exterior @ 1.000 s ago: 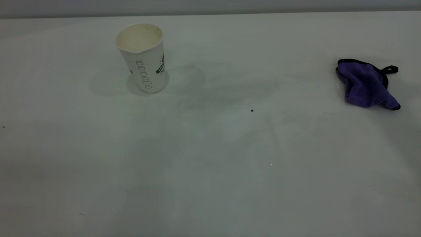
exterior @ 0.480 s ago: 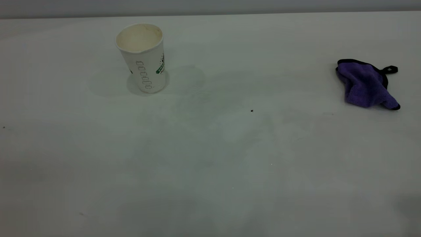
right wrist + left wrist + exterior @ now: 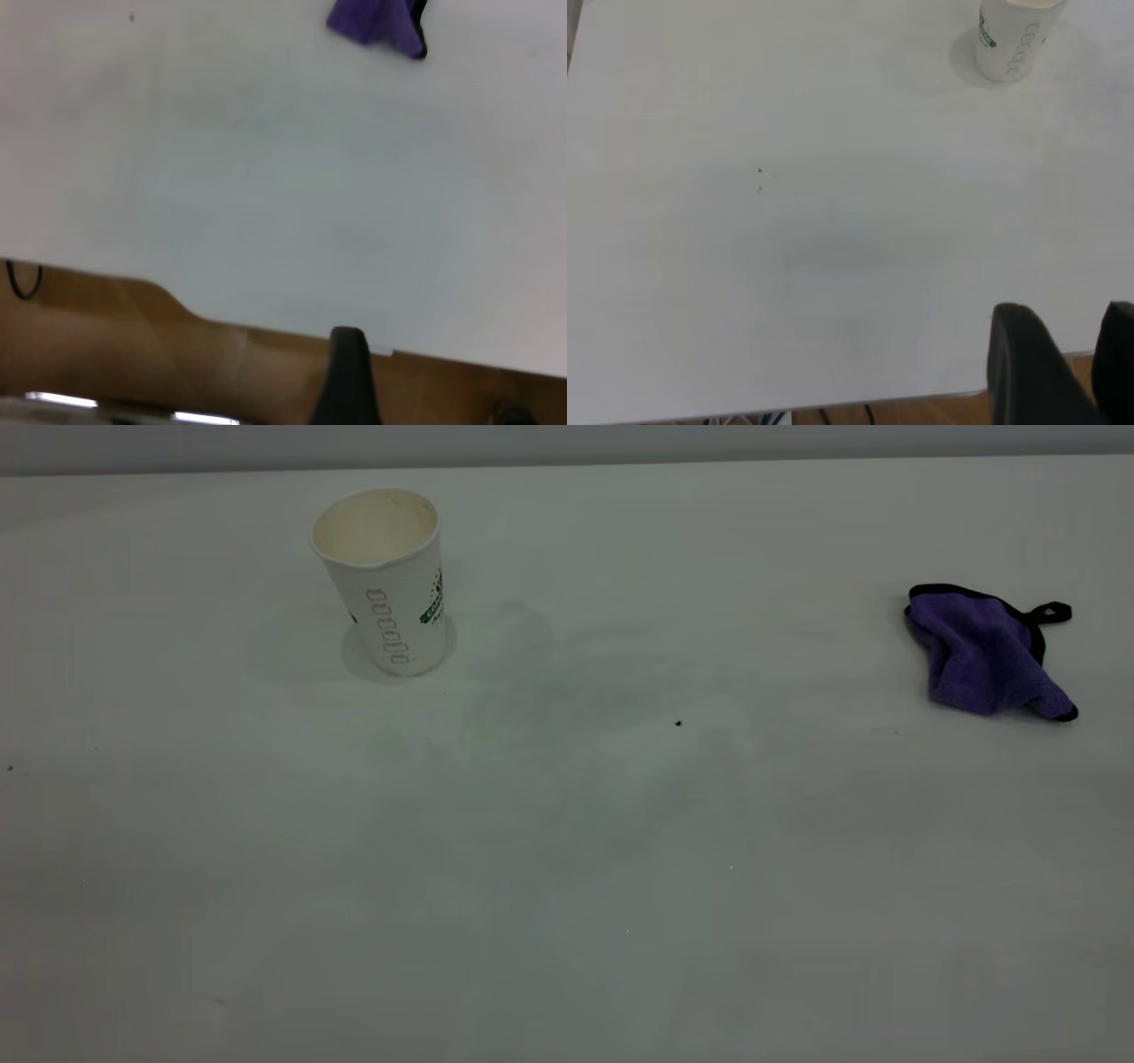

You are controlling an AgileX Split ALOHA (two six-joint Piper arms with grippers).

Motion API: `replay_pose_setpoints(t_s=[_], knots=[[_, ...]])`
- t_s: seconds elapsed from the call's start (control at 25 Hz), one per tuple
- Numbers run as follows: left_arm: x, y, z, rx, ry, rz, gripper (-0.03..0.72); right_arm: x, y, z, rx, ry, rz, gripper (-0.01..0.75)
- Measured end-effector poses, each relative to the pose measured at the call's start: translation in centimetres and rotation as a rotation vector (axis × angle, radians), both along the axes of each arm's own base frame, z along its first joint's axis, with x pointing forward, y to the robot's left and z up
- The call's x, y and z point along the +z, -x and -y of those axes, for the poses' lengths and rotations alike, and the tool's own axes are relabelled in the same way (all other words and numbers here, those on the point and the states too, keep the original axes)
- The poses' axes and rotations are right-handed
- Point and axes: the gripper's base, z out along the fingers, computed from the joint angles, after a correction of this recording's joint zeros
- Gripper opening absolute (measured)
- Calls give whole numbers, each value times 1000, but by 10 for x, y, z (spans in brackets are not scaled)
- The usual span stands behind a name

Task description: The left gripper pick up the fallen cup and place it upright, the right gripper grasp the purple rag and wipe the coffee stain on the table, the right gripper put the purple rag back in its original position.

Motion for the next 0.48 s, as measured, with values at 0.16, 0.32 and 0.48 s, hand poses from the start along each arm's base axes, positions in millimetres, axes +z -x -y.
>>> replay_pose_setpoints(t_s=[0.16,0.32,0.48], knots=[[0,0,0,0,0,0,254,-12,-3,0,5,5,-18,676],[0,0,0,0,0,0,254,-13,-4,0,5,3,-7,666],[0,0,0,0,0,0,254,-13,-4,0,5,3,-5,651]])
